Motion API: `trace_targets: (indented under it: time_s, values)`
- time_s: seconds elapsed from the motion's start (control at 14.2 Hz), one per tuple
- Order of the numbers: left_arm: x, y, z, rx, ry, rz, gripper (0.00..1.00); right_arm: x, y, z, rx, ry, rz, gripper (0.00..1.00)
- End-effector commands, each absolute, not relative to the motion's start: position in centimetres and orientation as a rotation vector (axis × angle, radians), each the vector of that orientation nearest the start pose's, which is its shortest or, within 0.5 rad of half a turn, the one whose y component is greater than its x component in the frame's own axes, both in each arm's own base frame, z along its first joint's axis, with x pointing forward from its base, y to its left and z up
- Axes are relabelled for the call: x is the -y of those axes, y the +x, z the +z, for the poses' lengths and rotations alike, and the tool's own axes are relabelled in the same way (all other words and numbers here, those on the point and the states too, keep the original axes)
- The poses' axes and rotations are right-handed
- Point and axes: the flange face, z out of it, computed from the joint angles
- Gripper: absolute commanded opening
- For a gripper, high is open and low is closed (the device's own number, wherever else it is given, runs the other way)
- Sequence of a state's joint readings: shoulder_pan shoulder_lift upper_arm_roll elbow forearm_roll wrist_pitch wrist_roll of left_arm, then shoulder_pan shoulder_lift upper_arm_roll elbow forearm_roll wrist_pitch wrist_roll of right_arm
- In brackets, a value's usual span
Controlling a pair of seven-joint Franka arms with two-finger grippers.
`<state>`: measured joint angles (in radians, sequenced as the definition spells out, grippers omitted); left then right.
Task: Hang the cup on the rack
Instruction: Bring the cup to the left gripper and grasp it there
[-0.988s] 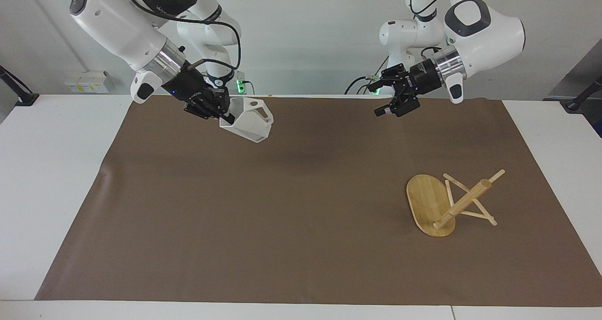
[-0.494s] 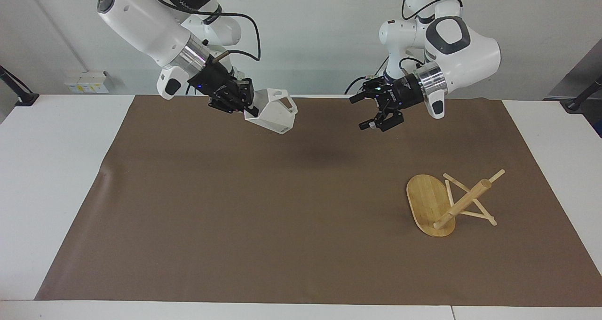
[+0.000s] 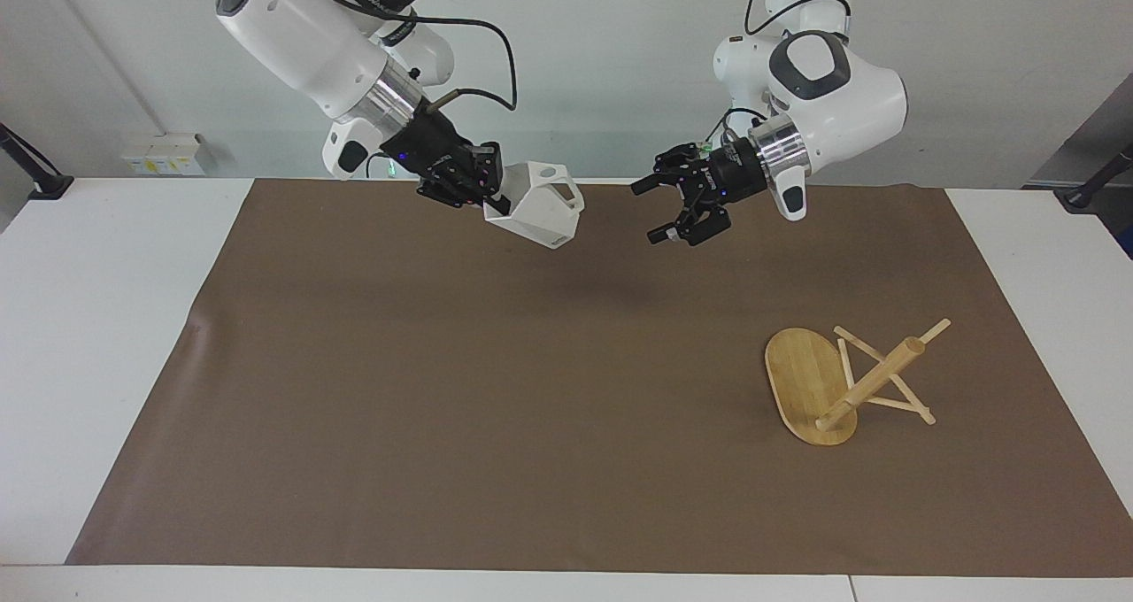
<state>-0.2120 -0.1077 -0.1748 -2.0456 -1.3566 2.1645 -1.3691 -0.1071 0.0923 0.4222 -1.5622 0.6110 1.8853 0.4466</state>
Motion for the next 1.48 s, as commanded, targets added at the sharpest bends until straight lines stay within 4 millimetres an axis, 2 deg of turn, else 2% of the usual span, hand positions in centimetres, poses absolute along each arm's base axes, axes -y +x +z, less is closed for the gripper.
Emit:
trace_targets:
  time_s: [0.0,0.21,0.49,0.64,0.85,1.06,1.27,1.41]
  values:
    - [24.9,50.8,54.6,-1.559,1.296,-0.941,1.0,-23.9,55.9,62.4,-0.384,-2.405,0.021,0.0]
    - [25.0,50.9,54.7,-1.563,1.28,-0.932,1.0,-25.3,55.6,62.3,-0.404,-2.391,0.011,0.0]
    - [24.9,51.0,54.7,-1.567,1.273,-0.922,1.0,-25.5,55.4,62.1,-0.423,-2.39,0.008,0.0]
    - [24.5,51.7,54.1,-1.596,1.245,-0.889,1.0,-25.7,55.3,61.9,-0.42,-2.392,0.014,0.0]
    - [24.0,52.5,54.3,-1.596,1.229,-0.882,1.0,-25.6,55.3,61.9,-0.422,-2.392,0.013,0.0]
    - [24.6,52.9,54.9,-1.593,1.207,-0.889,1.0,-25.7,55.3,61.9,-0.422,-2.392,0.015,0.0]
    - [25.9,52.6,54.4,-1.602,1.213,-0.874,1.0,-25.6,55.3,61.9,-0.423,-2.392,0.014,0.0]
    - [26.1,52.8,53.7,-1.612,1.226,-0.878,1.0,-25.6,55.3,61.9,-0.423,-2.392,0.014,0.0]
